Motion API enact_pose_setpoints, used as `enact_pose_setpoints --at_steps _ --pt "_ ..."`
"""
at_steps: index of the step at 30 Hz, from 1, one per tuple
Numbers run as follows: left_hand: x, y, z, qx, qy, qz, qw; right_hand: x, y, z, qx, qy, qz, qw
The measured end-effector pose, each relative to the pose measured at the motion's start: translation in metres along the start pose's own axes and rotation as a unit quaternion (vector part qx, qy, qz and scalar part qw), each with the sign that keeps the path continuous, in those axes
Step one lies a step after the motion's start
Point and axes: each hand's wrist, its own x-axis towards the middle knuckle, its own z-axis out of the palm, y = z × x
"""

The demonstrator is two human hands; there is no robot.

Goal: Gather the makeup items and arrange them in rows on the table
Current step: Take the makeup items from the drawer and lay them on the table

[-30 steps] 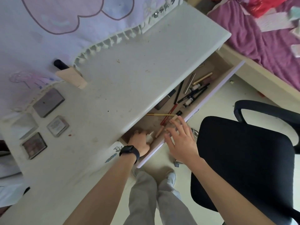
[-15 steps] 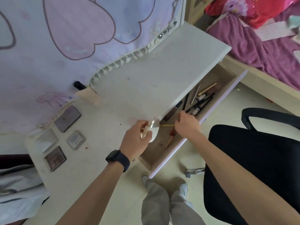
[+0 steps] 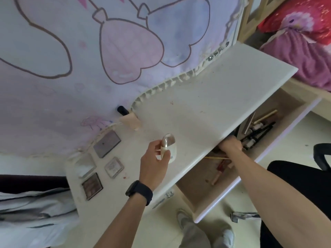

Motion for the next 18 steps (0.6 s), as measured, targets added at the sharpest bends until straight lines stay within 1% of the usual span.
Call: enact_pose_setpoints --at_steps 2,4,6,7,11,13,16,18 --pt "0.0 -0.004 -0.006 -0.005 0.005 -0.007 1.0 -0.001 0.002 -0.003 0.037 -0.004 0.022 0.999" --pt "0.001 -0.008 -0.012 -0.013 0.013 -0.013 1.0 -0.006 0.008 -0.004 0.12 0.008 0.054 0.991" --pt "0.004 -0.01 -0.016 -0.021 0.02 -0.015 0.999 -0.015 0.019 -0.007 0.227 0.041 0.082 0.97" --pt "0.006 -0.011 -0.018 -0.026 0.028 -0.018 0.999 -0.02 0.023 -0.01 0.254 0.051 0.085 0.962" --pt "0.012 -0.017 -0.024 -0.056 0.054 -0.049 0.996 -0.048 0.037 -0.022 0.258 0.077 0.073 0.96" --pt "0.014 -0.022 -0.024 -0.078 0.069 -0.063 0.993 -0.064 0.041 -0.028 0.258 0.113 0.053 0.958" --pt "0.017 -0.028 -0.027 -0.111 0.083 -0.078 0.987 -0.091 0.042 -0.029 0.238 0.169 0.008 0.956" --pt "0.021 -0.033 -0.03 -0.12 0.091 -0.083 0.985 -0.107 0.038 -0.025 0.243 0.183 -0.029 0.952"
